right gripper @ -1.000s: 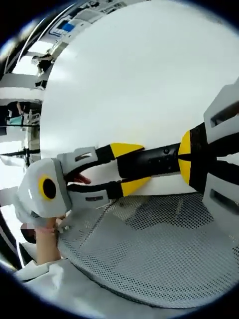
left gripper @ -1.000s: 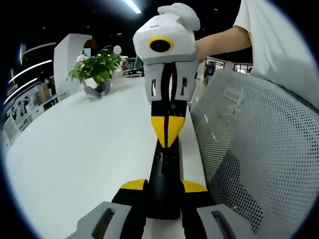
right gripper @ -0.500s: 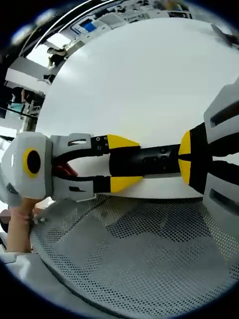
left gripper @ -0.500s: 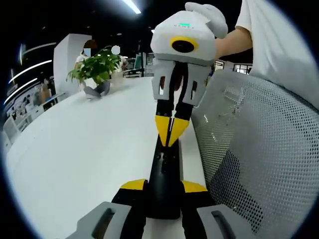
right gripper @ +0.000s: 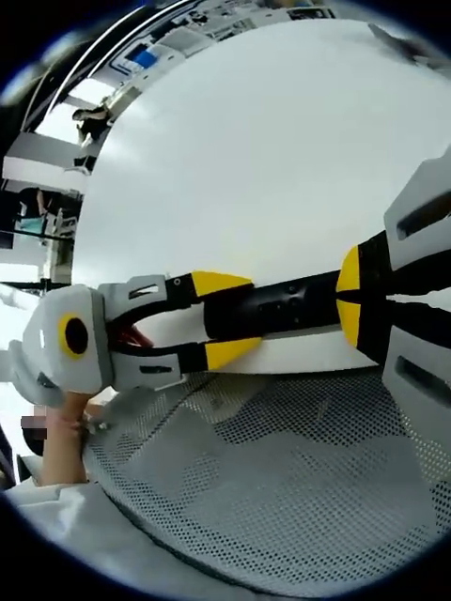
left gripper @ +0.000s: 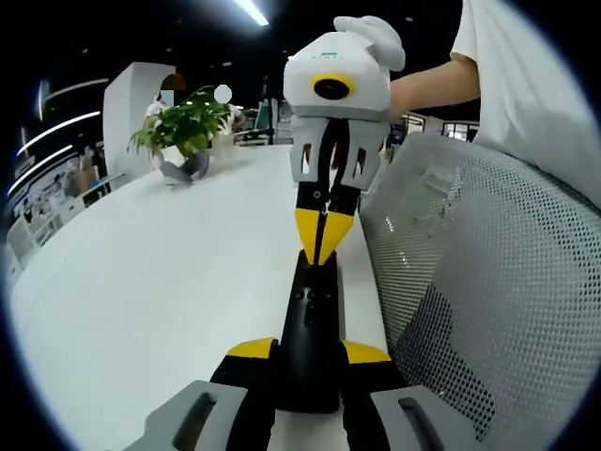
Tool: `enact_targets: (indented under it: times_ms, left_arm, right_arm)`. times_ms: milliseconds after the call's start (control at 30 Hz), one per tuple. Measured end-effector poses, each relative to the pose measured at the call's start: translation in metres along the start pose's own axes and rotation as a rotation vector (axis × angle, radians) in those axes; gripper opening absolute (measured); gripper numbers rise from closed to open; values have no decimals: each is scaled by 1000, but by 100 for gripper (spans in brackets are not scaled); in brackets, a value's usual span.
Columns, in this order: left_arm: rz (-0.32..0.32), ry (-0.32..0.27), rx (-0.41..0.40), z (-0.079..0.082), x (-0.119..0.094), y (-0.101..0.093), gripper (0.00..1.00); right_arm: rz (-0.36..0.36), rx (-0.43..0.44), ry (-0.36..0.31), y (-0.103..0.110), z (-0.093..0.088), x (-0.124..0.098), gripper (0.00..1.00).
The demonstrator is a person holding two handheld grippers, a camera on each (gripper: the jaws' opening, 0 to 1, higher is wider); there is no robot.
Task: Press the specified remote control buttons in sequence, fully releasing each button before pressing the next.
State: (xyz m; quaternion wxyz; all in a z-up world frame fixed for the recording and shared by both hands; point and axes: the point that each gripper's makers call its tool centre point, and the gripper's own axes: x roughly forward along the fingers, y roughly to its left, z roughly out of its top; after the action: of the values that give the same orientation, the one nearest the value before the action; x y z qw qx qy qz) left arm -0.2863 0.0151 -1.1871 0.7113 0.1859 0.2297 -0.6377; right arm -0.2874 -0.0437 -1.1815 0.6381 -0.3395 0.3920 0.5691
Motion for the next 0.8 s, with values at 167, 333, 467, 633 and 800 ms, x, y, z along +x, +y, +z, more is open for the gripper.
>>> enact_targets:
  times_ms: [167, 333, 467, 633, 800]
  left_arm:
    - [-1, 1, 4, 0, 0, 0, 25]
    - [-11, 0, 8, 1, 1, 0, 25]
    - [-6, -3, 6, 1, 2, 0, 25]
    - [-6, -3, 9, 1, 2, 0, 25]
    - [-7, -4, 10, 1, 1, -1, 25]
  right_arm:
    - [-25, -2, 5, 0, 3, 3, 0]
    - [-48, -123, 35, 1, 5, 5, 0]
    - [-39, -41, -10, -1, 6, 5, 0]
    - [-60, 198, -171, -5, 8, 3, 0]
    - [-68, 263, -267, 0, 9, 2, 0]
